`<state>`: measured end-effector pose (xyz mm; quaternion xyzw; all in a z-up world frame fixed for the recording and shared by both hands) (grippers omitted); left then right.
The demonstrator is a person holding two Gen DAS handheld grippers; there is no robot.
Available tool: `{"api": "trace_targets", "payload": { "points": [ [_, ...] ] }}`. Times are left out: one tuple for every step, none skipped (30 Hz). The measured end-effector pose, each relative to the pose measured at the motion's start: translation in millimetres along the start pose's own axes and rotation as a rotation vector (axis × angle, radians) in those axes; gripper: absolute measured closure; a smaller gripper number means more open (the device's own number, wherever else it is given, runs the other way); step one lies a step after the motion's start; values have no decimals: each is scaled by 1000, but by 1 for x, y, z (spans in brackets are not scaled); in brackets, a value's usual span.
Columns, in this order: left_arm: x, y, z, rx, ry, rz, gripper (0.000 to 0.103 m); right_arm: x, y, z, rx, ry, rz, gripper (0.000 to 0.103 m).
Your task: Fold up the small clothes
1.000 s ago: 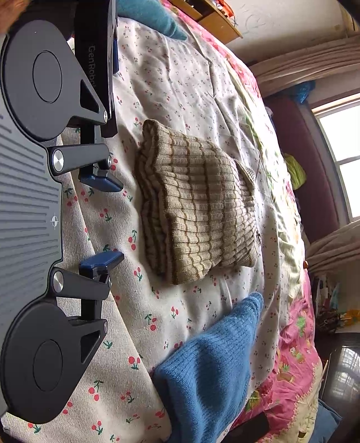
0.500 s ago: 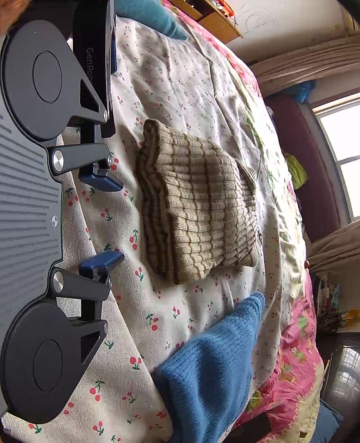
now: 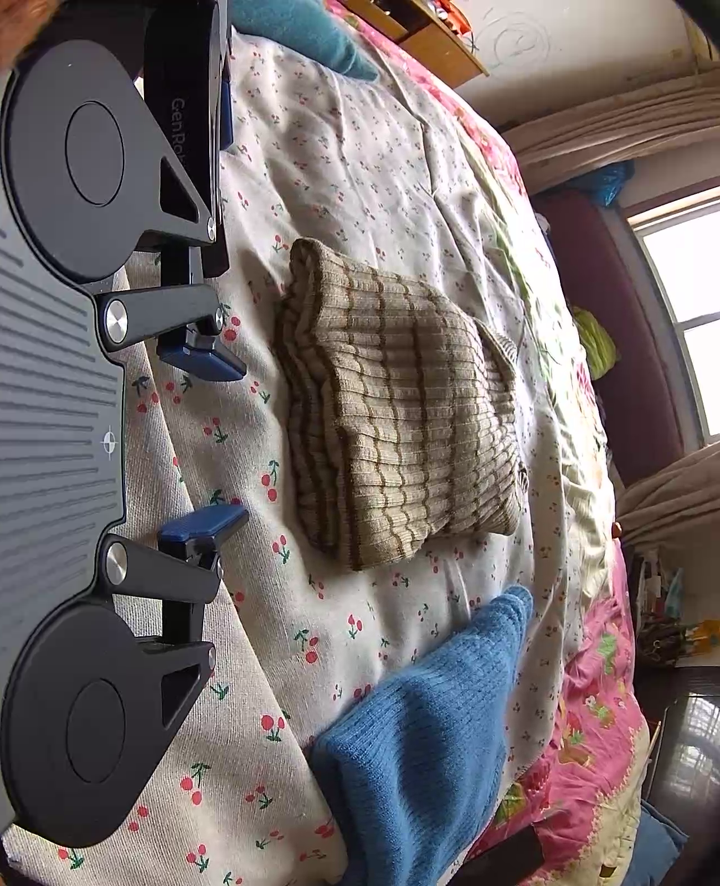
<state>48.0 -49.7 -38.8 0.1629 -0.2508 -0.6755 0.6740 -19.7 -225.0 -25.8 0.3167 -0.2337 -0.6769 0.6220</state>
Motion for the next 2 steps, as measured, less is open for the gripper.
{"api": "trace_targets", "payload": {
  "points": [
    [0, 0, 0, -1, 0, 0, 0, 0, 0, 0, 0, 0, 0, 54],
    [0, -1, -1, -2, 0, 1, 0, 0, 0, 0, 0, 0, 0, 53]
  ]
}}
Point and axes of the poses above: each gripper's, at about its wrist camera, not at the fingertips, and z roughly against the way its jaws point, x to its right, y to its top, the point moved 2 cm from there along -z, roughly the way its jaws point, and after that the axes turned 6 degrees about z, right-handed, at the moved point
